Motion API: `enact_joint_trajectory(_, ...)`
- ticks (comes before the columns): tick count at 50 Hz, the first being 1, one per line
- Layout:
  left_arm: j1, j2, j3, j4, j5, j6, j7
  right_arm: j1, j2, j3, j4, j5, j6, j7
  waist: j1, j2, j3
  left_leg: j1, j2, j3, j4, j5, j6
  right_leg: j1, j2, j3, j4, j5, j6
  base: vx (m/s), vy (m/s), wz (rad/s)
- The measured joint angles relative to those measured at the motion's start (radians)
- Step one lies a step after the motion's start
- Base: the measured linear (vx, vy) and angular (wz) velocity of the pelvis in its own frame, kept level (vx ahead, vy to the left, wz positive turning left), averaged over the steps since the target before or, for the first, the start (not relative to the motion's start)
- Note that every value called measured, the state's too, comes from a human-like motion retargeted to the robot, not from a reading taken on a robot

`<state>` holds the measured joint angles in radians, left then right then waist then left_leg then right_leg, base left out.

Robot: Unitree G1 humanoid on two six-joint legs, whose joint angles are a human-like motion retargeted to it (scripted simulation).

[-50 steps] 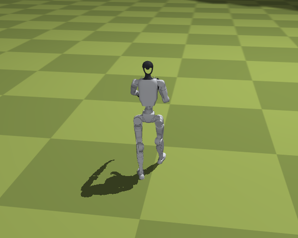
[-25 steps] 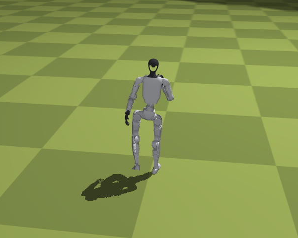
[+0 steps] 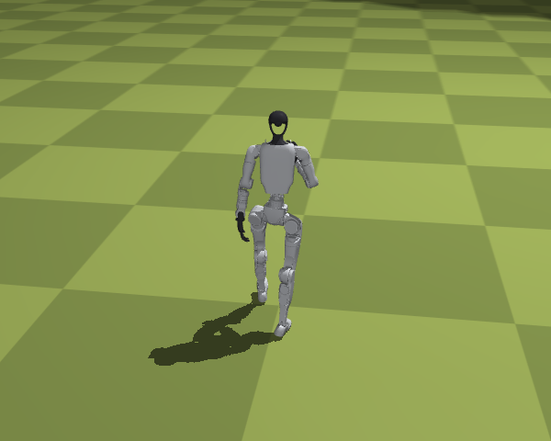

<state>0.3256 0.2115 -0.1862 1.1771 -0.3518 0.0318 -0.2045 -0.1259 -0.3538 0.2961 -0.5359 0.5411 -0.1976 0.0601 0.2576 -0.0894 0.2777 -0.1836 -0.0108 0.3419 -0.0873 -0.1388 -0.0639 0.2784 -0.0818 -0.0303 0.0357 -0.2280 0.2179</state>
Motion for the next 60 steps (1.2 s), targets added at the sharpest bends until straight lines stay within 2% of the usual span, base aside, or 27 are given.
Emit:
enact_joint_trajectory(4, -0.046, 0.045, 0.037, 0.003, -0.049, -0.005, 0.035, -0.008, 0.015, 0.016, 0.010, 0.011, 0.002, -0.005, -0.010, -0.012, -0.029, 0.033, 0.019, 0.034, 0.000, 0.046, 0.010, 0.009, 0.011, 0.027, 0.043, 0.014, -0.019, 0.54, 0.15, -0.32)
enact_joint_trajectory(7, -0.085, 0.089, 0.033, 0.021, -0.053, -0.004, 0.051, 0.008, 0.029, 0.029, 0.014, 0.024, 0.005, -0.002, -0.022, -0.017, -0.056, 0.074, 0.032, 0.048, 0.000, 0.065, 0.015, 0.006, 0.018, 0.043, 0.111, 0.063, -0.033, 0.57, 0.19, -0.25)
enact_joint_trajectory(11, -0.185, 0.158, -0.021, 0.073, -0.004, 0.005, 0.061, 0.043, 0.050, 0.038, 0.016, 0.045, 0.013, 0.015, -0.039, -0.011, -0.091, 0.132, 0.055, 0.035, 0.020, 0.018, 0.028, -0.053, 0.035, 0.047, 0.311, 0.212, -0.039, 0.56, 0.22, -0.12)
enact_joint_trajectory(16, -0.379, 0.228, -0.107, 0.115, 0.080, 0.031, 0.113, 0.086, 0.066, 0.035, 0.011, 0.063, 0.034, 0.010, -0.063, 0.000, -0.137, 0.165, 0.075, 0.005, 0.079, -0.068, 0.048, -0.250, 0.020, -0.012, 0.681, 0.384, -0.040, 0.48, 0.22, 0.07)
enact_joint_trajectory(18, -0.474, 0.244, -0.123, 0.110, 0.098, 0.041, 0.153, 0.094, 0.069, 0.031, 0.008, 0.076, 0.042, -0.005, -0.075, 0.003, -0.143, 0.178, 0.073, -0.006, 0.100, -0.094, 0.051, -0.323, -0.009, -0.058, 0.785, 0.373, -0.063, 0.42, 0.20, 0.25)
enact_joint_trajectory(21, -0.620, 0.252, -0.125, 0.076, 0.098, 0.046, 0.206, 0.097, 0.069, 0.029, 0.007, 0.091, 0.047, -0.023, -0.098, 0.008, -0.138, 0.208, 0.064, -0.025, 0.119, -0.126, 0.047, -0.396, -0.061, -0.139, 0.833, 0.272, -0.122, 0.39, 0.18, 0.37)
enact_joint_trajectory(25, -0.796, 0.235, -0.113, -0.009, 0.065, 0.029, 0.238, 0.095, 0.069, 0.037, 0.011, 0.094, 0.048, -0.024, -0.140, 0.011, -0.121, 0.255, 0.044, -0.059, 0.126, -0.155, 0.038, -0.447, -0.080, -0.214, 0.718, 0.157, -0.159, 0.36, 0.12, 0.54)
enact_joint_trajectory(29, -0.937, 0.203, -0.117, -0.103, 0.048, 0.009, 0.227, 0.087, 0.065, 0.047, 0.017, 0.090, 0.055, -0.004, -0.191, 0.003, -0.098, 0.301, 0.012, -0.104, 0.128, -0.177, 0.024, -0.465, -0.054, -0.227, 0.462, 0.123, -0.137, 0.34, 0.06, 0.66)
enact_joint_trajectory(33, -1.043, 0.175, -0.146, -0.174, 0.053, 0.004, 0.214, 0.074, 0.059, 0.046, 0.022, 0.081, 0.080, 0.004, -0.241, -0.023, -0.065, 0.350, -0.040, -0.154, 0.134, -0.202, 0.015, -0.451, -0.053, -0.230, 0.149, 0.226, -0.097, 0.35, 0.02, 0.72)
enact_joint_trajectory(36, -1.096, 0.158, -0.177, -0.203, 0.073, 0.009, 0.211, 0.061, 0.058, 0.039, 0.023, 0.053, 0.106, 0.003, -0.273, -0.042, -0.036, 0.397, -0.071, -0.193, 0.136, -0.224, 0.016, -0.437, -0.062, -0.236, -0.050, 0.352, -0.045, 0.38, -0.02, 0.68)
enact_joint_trajectory(38, -1.116, 0.149, -0.196, -0.208, 0.107, 0.011, 0.201, 0.055, 0.062, 0.035, 0.022, 0.022, 0.118, 0.013, -0.287, -0.047, -0.021, 0.427, -0.078, -0.212, 0.134, -0.238, 0.016, -0.450, -0.065, -0.241, -0.116, 0.384, -0.001, 0.40, -0.05, 0.51)
enact_joint_trajectory(40, -1.119, 0.140, -0.210, -0.202, 0.157, 0.010, 0.183, 0.053, 0.068, 0.032, 0.021, -0.010, 0.119, 0.030, -0.297, -0.041, -0.017, 0.450, -0.073, -0.227, 0.130, -0.248, 0.014, -0.482, -0.064, -0.248, -0.123, 0.342, 0.039, 0.41, -0.10, 0.40)
enact_joint_trajectory(43, -1.084, 0.133, -0.230, -0.181, 0.220, 0.005, 0.154, 0.060, 0.074, 0.029, 0.017, -0.040, 0.109, 0.049, -0.302, -0.026, -0.028, 0.473, -0.051, -0.238, 0.128, -0.258, 0.003, -0.503, -0.045, -0.264, -0.123, 0.270, 0.044, 0.43, -0.17, 0.28)
enact_joint_trajectory(50, -0.887, 0.111, -0.248, -0.064, 0.271, -0.007, 0.142, 0.074, 0.059, 0.009, 0.022, -0.065, 0.073, 0.053, -0.298, -0.017, -0.073, 0.503, -0.064, -0.294, 0.165, -0.227, 0.015, -0.452, -0.068, -0.309, -0.123, 0.325, 0.044, 0.50, -0.18, 0.26)
enact_joint_trajectory(55, -0.652, 0.086, -0.221, 0.055, 0.205, 0.004, 0.168, 0.094, 0.036, 0.010, 0.030, -0.051, 0.051, 0.032, -0.271, -0.019, -0.101, 0.487, -0.080, -0.335, 0.292, -0.098, 0.040, -0.381, -0.092, -0.288, -0.123, 0.313, 0.044, 0.54, -0.21, 0.05)
enact_joint_trajectory(60, -0.386, 0.073, -0.151, 0.129, 0.145, 0.037, 0.133, 0.113, 0.009, 0.014, 0.033, -0.008, 0.046, 0.026, -0.248, -0.061, -0.128, 0.335, -0.120, -0.306, 0.616, 0.027, 0.083, -0.317, -0.151, -0.256, -0.109, 0.256, 0.044, 0.50, -0.21, -0.05)
